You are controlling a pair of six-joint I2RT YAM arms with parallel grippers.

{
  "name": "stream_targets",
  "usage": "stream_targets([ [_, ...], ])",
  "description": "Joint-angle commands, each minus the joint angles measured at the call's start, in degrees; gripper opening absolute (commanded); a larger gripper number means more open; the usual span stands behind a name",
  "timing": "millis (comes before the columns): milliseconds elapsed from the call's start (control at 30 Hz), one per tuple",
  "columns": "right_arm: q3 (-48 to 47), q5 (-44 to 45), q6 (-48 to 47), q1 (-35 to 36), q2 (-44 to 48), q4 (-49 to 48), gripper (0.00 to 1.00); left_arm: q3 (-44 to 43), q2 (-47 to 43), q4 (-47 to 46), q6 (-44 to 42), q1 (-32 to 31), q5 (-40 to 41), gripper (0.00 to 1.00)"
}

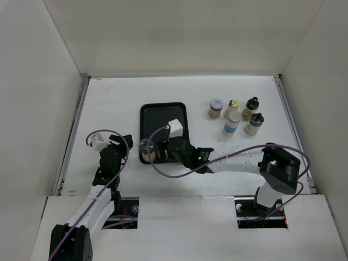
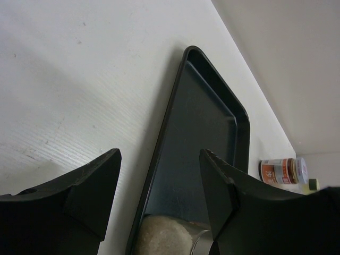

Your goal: Organize the condiment bottles

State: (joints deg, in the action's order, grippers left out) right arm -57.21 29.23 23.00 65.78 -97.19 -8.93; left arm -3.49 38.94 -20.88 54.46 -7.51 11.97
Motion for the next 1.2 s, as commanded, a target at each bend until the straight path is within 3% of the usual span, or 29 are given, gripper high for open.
stream_targets([
  [0,0.8,-0.3,0.9,-0.1,6.8,-0.7,0.84,0.8,-0.3,-3.1,0.4,0.4,-0.6,0.59],
  [133,3.3,0.6,0.4,-3.1,12.2,-0.4,0.75,0.4,0.0,-3.2,0.1,0.0,0.0,0.59],
  [233,5.5,2.0,-1.3,-8.3,17.1,0.0,0.48,0.8,-0.5,-3.0,0.3,0.0,-0.5,0.59],
  [300,6.8,5.8,-1.9,-12.6,20.8,1.3,0.42,0.7,-0.4,-3.2,0.1,-0.3,0.1,0.59],
  [367,7.5,10.2,-2.3,-17.6,23.3,3.3,0.45,0.3,0.3,-3.3,0.1,-0.5,0.0,0.59],
  [533,7.5,19.4,-5.2,-28.6,24.9,6.0,0.85,0.4,0.1,-3.4,0.0,-0.7,0.3,0.59],
  [633,5.7,17.1,-6.3,-34.0,22.5,6.9,0.92,0.6,0.3,-3.6,0.1,-0.8,-0.5,0.59],
  [967,4.6,11.8,-3.1,-41.4,18.2,9.0,0.95,0.6,0.1,-3.6,0.0,-0.4,-0.3,0.59],
  [1167,5.0,5.8,-0.9,-42.3,16.4,9.3,0.80,0.5,0.5,-3.7,-0.1,-0.3,-0.2,0.59],
])
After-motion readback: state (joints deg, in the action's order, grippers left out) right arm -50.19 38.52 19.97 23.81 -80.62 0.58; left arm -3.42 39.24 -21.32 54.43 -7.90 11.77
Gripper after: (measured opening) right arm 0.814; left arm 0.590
